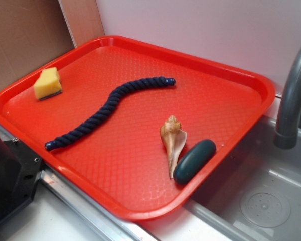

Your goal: Grab the green sponge.

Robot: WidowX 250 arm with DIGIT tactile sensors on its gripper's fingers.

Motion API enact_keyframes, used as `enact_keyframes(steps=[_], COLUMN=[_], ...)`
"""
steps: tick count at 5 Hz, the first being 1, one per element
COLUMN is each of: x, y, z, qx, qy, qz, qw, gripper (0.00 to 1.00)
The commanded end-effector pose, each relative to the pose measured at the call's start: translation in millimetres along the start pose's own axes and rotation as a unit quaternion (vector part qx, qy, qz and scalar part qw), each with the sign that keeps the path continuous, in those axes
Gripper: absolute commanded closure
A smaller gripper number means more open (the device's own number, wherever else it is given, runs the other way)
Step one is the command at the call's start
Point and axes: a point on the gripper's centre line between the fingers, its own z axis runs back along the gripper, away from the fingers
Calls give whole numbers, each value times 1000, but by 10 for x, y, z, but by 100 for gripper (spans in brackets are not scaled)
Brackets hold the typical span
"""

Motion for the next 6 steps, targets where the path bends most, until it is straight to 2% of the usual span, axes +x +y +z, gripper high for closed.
enact_keyframes(steps=[1,2,3,4,5,6], x=[548,484,416,496,450,527], y=[1041,1369,1676,1642,1607,1484], z=[-994,-1222,-1496,-1774,-1975,-2106], qx=[84,95,67,44,30,49], qy=[48,-34,-73,-74,-58,-52], qz=[231,354,430,418,396,378], qw=[968,930,898,904,916,923], gripper=[0,0,0,0,0,0])
